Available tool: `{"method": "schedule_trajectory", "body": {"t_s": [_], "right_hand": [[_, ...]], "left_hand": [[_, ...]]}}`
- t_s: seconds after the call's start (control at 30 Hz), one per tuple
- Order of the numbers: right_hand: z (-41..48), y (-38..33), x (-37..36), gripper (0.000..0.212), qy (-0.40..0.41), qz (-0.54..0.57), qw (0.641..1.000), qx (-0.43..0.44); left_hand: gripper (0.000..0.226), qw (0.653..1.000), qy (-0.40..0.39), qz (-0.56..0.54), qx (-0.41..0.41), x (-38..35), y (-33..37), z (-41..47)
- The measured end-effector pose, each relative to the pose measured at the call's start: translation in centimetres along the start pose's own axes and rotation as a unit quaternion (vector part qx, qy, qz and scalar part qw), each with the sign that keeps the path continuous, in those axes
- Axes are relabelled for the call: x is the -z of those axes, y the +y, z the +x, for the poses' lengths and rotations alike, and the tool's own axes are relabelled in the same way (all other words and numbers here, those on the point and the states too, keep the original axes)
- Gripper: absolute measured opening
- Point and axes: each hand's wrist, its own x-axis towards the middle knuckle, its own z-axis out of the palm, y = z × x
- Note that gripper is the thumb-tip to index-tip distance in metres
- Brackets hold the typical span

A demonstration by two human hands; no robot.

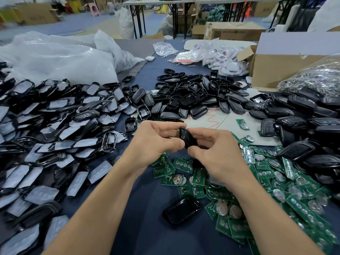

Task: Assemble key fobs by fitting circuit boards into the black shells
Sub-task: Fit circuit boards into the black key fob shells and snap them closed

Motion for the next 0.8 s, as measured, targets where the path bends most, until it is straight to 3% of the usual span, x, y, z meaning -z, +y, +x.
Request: {"method": "schedule_trajectory", "body": {"t_s": [0.23,0.43,0.53,0.7,0.8], "right_hand": [[0.1,0.4,0.3,0.051,-0.003,0.03,1.0,-0.006],[-0.3,0.4,-0.3,0.058,0.014,-0.057,0.998,0.012],[-0.5,0.3,-0.3,0.056,0.026,-0.109,0.994,0.02],[-1.1,-0.6,-0.8,0.072,0.019,-0.14,0.989,0.044],[-1.1,-0.6,-1.1,0.055,0.019,-0.163,0.985,0.05]], "left_hand": [[0.045,0.999,0.004,-0.027,-0.021,0.1,0.1,0.0],[0.048,1.0,-0.005,0.022,-0.002,0.1,0.1,-0.1],[0.039,1.0,-0.004,0.023,0.004,-0.1,0.2,-0.2],[0.014,0.996,0.076,0.054,-0.01,-1.0,0.0,-0.3],[0.018,0.992,0.111,0.062,-0.008,-1.3,-0.2,-0.1]]}}
